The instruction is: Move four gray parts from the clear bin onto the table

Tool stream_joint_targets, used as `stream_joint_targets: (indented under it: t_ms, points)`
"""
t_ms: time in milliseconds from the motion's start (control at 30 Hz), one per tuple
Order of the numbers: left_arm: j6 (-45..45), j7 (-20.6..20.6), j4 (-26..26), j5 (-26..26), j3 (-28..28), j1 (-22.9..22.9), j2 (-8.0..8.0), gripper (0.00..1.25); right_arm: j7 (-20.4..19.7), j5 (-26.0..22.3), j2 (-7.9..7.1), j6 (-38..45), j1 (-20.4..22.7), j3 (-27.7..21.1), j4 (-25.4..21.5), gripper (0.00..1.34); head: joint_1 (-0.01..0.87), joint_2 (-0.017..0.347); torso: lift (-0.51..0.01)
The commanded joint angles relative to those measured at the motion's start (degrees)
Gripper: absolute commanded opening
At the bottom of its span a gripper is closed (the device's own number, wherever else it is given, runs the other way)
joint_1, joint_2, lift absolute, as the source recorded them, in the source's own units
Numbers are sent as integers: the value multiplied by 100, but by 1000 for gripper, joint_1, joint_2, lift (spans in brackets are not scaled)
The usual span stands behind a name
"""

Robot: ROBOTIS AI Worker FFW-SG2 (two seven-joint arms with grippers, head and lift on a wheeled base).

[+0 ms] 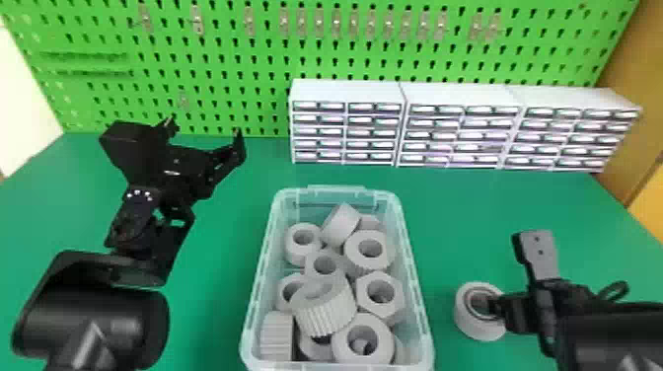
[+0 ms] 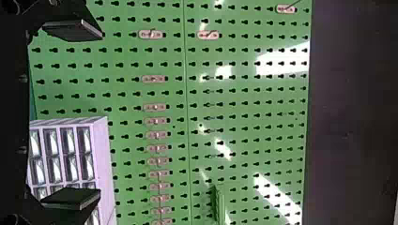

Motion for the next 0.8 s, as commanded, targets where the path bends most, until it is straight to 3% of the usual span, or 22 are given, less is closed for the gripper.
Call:
stream_joint_targets:
  t_ms: [0,67,200,433,767]
  points:
    - [0,0,0,0,0,1,0,1138,0,7,13,-6,-4,7,6,264,678,34,-50]
    - [0,0,0,0,0,-8,0,1138,0,-19,30,-6,-4,-29,6,334,678,34,-50]
    - [9,0,0,0,0,-8,0,1138,0,-169,92,3,-4,-187,41,632,678,34,-50]
    - [0,0,0,0,-9,-8,0,1138,0,-90,65,3,-21,-125,41,755,678,34,-50]
    - [0,0,0,0,0,-8,0,1138,0,7,57,3,-57,-46,-21,758,678,34,-50]
